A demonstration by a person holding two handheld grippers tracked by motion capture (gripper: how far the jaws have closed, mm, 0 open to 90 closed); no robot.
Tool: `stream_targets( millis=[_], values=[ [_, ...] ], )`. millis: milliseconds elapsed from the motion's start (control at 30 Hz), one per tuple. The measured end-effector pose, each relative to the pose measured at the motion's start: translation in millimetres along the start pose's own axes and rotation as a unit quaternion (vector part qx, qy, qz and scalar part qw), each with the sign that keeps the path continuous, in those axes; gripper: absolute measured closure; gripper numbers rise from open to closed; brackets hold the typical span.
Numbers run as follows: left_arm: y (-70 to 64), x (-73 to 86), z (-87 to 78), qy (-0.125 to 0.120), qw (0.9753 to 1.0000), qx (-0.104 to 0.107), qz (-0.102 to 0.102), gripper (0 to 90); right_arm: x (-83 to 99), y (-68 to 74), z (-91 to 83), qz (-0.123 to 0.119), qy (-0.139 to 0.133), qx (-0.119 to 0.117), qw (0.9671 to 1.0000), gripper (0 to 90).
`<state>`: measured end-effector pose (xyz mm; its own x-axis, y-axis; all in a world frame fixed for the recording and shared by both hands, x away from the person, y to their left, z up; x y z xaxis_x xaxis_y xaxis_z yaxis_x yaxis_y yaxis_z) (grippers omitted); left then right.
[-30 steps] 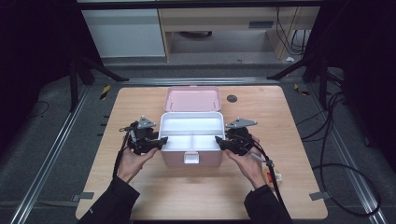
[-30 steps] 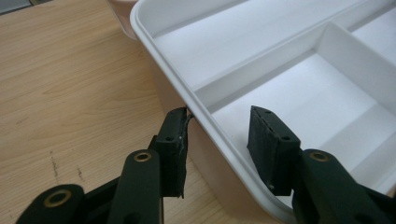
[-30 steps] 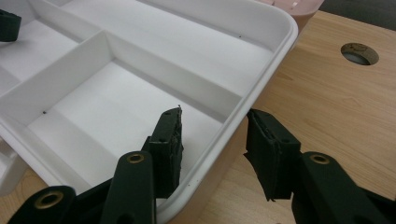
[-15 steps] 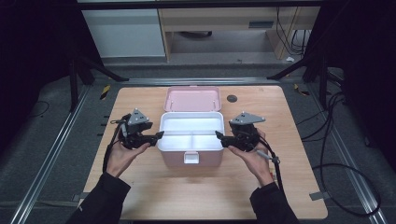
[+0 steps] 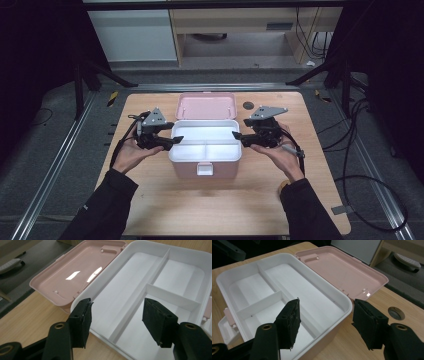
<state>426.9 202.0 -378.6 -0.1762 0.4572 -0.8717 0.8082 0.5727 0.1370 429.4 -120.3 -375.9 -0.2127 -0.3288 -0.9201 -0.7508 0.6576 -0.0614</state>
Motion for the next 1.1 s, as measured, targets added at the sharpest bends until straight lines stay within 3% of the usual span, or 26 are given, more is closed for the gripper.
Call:
stream_targets(
  millis=[167,267,333,400,433,467,500,533,633,667,700,733,800,833,867,933,967,1000,1033,1100],
  values=[
    [5.7,-3.1,5.6,0.018,0.9996,0.023,-0.005,44.5,-6.1,-4.8,3.9,-0.018,0.015,-0.019,0.9996,40.5],
    [9.9,-6.1,11.4,0.048,0.9979,0.042,0.015,46.5,-10.0,-6.0,9.6,-0.036,0.028,-0.056,0.9974,46.5],
    [10.4,-6.7,12.5,0.055,0.9972,0.047,0.020,47.2,-11.0,-6.0,11.4,-0.042,0.033,-0.064,0.9965,47.5],
    [10.9,-8.1,14.8,0.065,0.9961,0.051,0.031,48.1,-13.0,-5.7,15.7,-0.059,0.044,-0.075,0.9945,48.6],
    [11.5,-8.8,15.9,0.071,0.9953,0.057,0.034,48.8,-15.0,-5.6,20.5,-0.073,0.052,-0.089,0.9920,50.5],
    [11.8,-9.3,17.0,0.074,0.9948,0.058,0.040,48.8,-15.0,-5.6,20.5,-0.073,0.052,-0.089,0.9920,50.5],
    [12.4,-10.0,18.8,0.083,0.9932,0.070,0.041,51.0,-17.4,-5.7,24.4,-0.092,0.066,-0.097,0.9888,53.4],
    [12.4,-10.0,18.8,0.083,0.9932,0.070,0.041,51.3,-17.4,-5.7,24.4,-0.092,0.066,-0.097,0.9888,53.4],
    [12.3,-11.4,22.0,0.100,0.9893,0.089,0.059,54.2,-19.4,-3.8,30.4,-0.122,0.097,-0.131,0.9790,58.0],
    [12.3,-11.4,22.0,0.100,0.9893,0.089,0.059,54.4,-19.4,-3.8,30.4,-0.122,0.097,-0.131,0.9790,58.0],
    [12.2,-11.5,23.7,0.107,0.9878,0.092,0.065,54.5,-19.8,-1.9,33.3,-0.139,0.114,-0.143,0.9732,60.7],
    [12.2,-11.5,23.7,0.107,0.9878,0.092,0.065,54.9,-19.8,-1.9,33.3,-0.139,0.114,-0.143,0.9732,60.7],
    [13.2,-10.5,25.0,0.111,0.9867,0.099,0.064,55.8,-19.5,-1.4,37.1,-0.146,0.133,-0.153,0.9683,63.1],
    [14.0,-7.8,26.8,0.127,0.9838,0.105,0.069,57.2,-17.7,-1.2,41.7,-0.156,0.151,-0.162,0.9624,65.3],
    [14.0,-7.8,26.8,0.127,0.9838,0.105,0.069,59.1,-17.7,-1.2,41.7,-0.156,0.151,-0.162,0.9624,65.3],
    [15.2,-5.6,28.3,0.144,0.9804,0.111,0.075,59.6,-14.6,-1.5,46.5,-0.162,0.172,-0.171,0.9566,67.5],
    [16.5,-5.0,29.4,0.155,0.9773,0.122,0.076,62.5,-10.4,-1.9,51.3,-0.165,0.190,-0.178,0.9515,69.4],
    [16.5,-5.0,29.4,0.155,0.9773,0.122,0.076,63.6,-10.4,-1.9,51.3,-0.165,0.190,-0.178,0.9515,69.4],
    [16.8,-4.8,30.8,0.166,0.9748,0.127,0.078,64.9,-6.7,-2.4,54.9,-0.171,0.207,-0.180,0.9463,71.4],
    [18.2,-4.7,32.0,0.178,0.9711,0.133,0.086,67.4,-3.7,-2.7,57.2,-0.175,0.220,-0.184,0.9418,72.9]
  ],
)
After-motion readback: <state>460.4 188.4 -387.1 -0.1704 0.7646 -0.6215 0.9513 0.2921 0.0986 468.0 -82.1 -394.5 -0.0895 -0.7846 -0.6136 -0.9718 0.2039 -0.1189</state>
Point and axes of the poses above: each handheld gripper's, and its own axes: z roughly forward along the jaws, x roughly out of its underside, y roughly to its left, the point moved 2 cm from there along z, roughly forward along the jaws, and after that the axes turned 10 degrees about -y, right-handed, at the moved point
